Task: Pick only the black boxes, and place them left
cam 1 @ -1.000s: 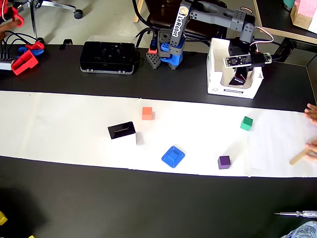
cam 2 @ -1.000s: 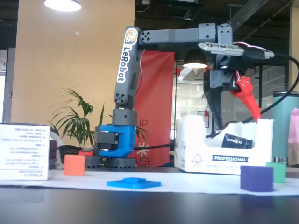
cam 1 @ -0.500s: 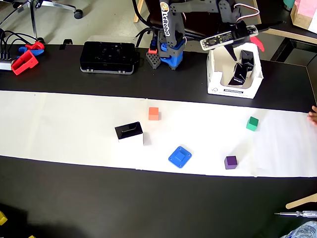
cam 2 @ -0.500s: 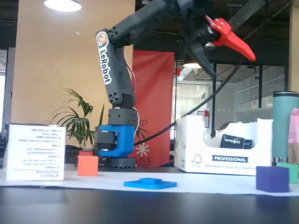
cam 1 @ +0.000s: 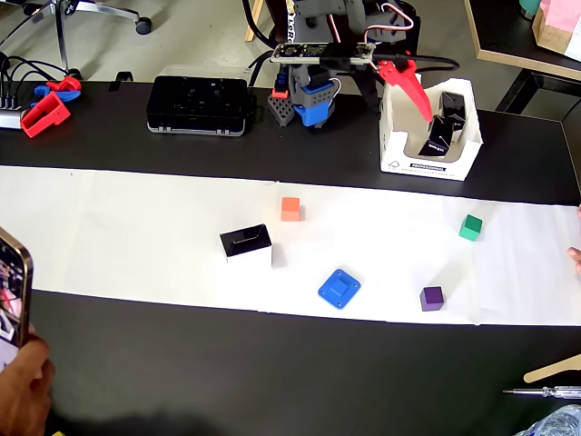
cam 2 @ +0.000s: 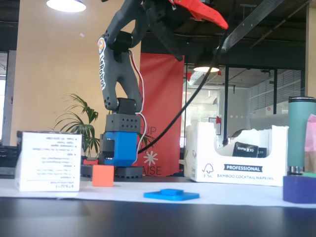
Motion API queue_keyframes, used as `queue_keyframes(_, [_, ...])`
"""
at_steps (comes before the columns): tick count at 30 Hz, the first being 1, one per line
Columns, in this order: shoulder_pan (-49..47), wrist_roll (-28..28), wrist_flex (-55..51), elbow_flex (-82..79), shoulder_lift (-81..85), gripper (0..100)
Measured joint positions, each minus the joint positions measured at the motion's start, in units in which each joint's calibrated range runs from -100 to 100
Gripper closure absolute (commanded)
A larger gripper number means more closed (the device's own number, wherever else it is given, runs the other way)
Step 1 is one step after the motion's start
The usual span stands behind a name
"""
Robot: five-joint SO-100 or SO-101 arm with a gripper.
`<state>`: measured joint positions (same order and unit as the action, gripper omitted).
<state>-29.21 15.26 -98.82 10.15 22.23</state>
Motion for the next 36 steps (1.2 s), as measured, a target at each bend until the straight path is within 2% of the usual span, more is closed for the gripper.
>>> queue_keyframes(12, [12.6, -0.6, 0.0, 0.2, -9.3, 60])
queue_keyframes(19, [17.1, -0.6, 0.0, 7.7, -16.8, 60])
queue_keyframes(36, [26.7, 4.3, 0.0, 11.3, -27.8, 60])
